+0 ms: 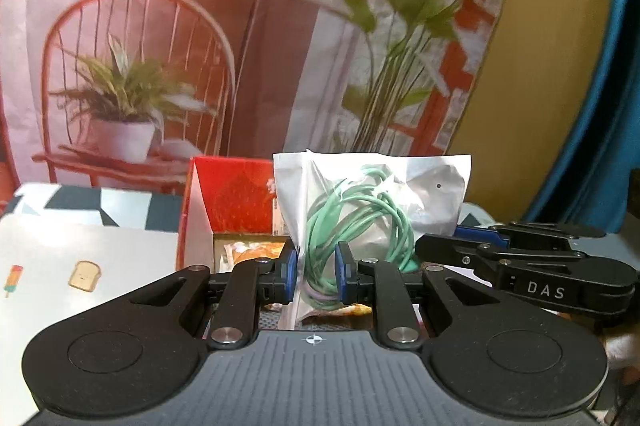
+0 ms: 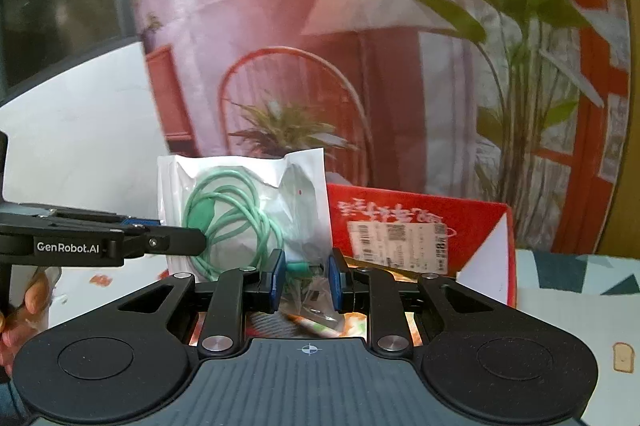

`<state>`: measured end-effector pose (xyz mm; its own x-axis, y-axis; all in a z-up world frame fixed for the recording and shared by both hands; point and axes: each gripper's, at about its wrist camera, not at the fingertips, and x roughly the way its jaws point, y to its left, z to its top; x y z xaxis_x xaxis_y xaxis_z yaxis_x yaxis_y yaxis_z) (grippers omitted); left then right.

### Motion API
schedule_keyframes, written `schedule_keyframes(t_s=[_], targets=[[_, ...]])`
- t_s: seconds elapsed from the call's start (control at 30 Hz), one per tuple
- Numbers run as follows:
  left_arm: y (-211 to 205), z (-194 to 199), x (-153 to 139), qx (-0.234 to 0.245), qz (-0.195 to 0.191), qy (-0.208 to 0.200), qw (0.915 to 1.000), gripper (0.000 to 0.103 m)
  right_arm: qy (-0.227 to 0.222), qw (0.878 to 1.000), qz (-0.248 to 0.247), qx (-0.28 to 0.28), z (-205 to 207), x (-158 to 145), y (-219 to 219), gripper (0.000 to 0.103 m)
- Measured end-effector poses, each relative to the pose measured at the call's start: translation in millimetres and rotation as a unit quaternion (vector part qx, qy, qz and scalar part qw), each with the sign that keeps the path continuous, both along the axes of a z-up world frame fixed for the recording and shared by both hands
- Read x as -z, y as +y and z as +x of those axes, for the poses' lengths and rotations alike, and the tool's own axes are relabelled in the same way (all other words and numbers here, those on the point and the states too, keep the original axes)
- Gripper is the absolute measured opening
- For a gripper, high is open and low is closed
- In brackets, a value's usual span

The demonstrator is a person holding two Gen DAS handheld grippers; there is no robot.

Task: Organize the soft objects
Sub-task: 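Lift the white cable packet with both grippers toward the red box, then lower the white packet into the red box and open both grippers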

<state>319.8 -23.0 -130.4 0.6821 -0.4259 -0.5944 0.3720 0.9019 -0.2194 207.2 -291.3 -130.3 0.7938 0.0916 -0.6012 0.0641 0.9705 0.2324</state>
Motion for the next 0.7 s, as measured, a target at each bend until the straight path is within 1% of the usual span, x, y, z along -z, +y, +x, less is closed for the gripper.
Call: schedule_keyframes(t_s=[0.07, 0.2, 0.37, 0.5, 0.7], targets=[[-3.9, 15.6, 10.6, 0.001, 0.005, 0.028, 0.9996, 0.020, 0.018, 1.000, 0.004, 0.013, 11.2, 8.2, -7.3, 0.021], [-15.1, 40.1, 34.1, 0.014, 0.025, 0.080, 0.9964, 0.020, 0.077, 0.996, 0.028, 0.036, 29.5, 32.7, -21.9, 0.021], [-28.1, 61.6, 62.9, 0.032, 0.047, 0.153, 0.9866, 0.020, 0.150, 0.985, 0.050, 0.062, 40.3, 62.1, -34.5, 0.022], [-34.2, 71.9, 75.1, 0.051, 0.068, 0.181, 0.9797, 0.021, 0.202, 0.974, 0.062, 0.080, 45.8, 78.9, -35.7, 0.022], [-40.6, 74.5, 88.8, 0.070, 0.088, 0.210, 0.9711, 0.021, 0.228, 0.967, 0.071, 0.089, 46.6, 91.2, -40.1, 0.022]])
